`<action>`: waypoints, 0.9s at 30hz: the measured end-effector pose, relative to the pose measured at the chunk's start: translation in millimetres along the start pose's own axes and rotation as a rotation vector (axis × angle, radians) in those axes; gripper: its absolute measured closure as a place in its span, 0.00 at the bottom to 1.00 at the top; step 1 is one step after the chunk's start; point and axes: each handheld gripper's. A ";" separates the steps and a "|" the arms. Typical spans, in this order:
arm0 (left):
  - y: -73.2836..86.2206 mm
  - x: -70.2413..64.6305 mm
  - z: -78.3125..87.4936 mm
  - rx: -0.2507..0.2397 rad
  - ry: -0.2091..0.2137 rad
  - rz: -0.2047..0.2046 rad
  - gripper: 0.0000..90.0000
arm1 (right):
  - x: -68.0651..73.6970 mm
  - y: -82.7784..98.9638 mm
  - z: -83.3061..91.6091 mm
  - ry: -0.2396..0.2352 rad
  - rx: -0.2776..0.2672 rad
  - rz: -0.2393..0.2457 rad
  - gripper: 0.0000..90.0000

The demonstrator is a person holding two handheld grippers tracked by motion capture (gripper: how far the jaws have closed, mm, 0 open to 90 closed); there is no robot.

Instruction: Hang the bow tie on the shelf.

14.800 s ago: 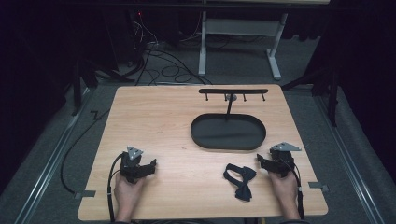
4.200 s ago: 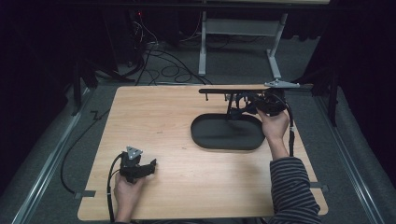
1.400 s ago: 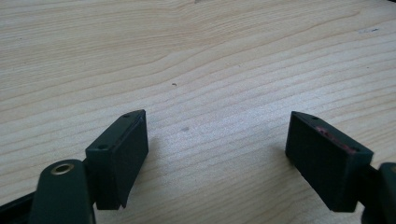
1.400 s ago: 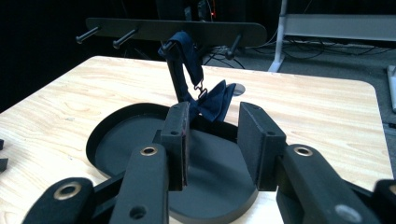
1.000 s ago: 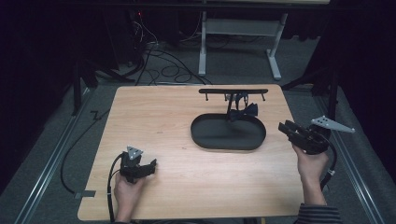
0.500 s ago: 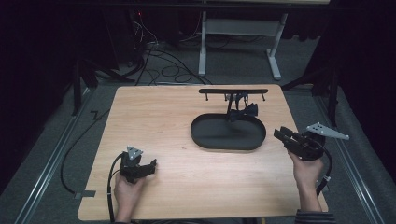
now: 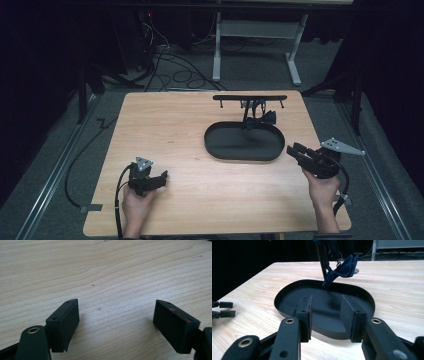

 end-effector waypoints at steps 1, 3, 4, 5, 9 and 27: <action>0.0 0.0 0.0 0.000 0.000 0.000 0.24 | 0.5 1.1 -0.9 -0.001 0.002 -0.001 0.71; 0.0 0.0 0.0 0.000 0.000 0.000 0.24 | 1.1 3.0 -2.1 -0.004 0.006 -0.005 0.71; 0.0 0.0 0.0 0.000 0.000 0.000 0.24 | 1.3 4.2 -2.9 -0.008 0.007 -0.008 0.71; 0.0 0.0 0.0 0.000 0.000 0.000 0.24 | 1.4 5.4 -3.6 -0.012 0.008 -0.010 0.71; 0.0 0.0 0.0 0.000 0.000 0.000 0.24 | 2.0 9.5 -6.3 -0.018 0.014 -0.013 0.71; 0.0 -0.2 0.0 0.000 -0.002 -0.002 0.24 | 6.0 23.6 -20.0 -0.058 0.043 -0.031 0.71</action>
Point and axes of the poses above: each handheld gripper's, and its own axes: z roughly backward along the jaws, y roughly out of its underside, x roughly to its left, and after that the axes turned 12 degrees about -y, right-handed
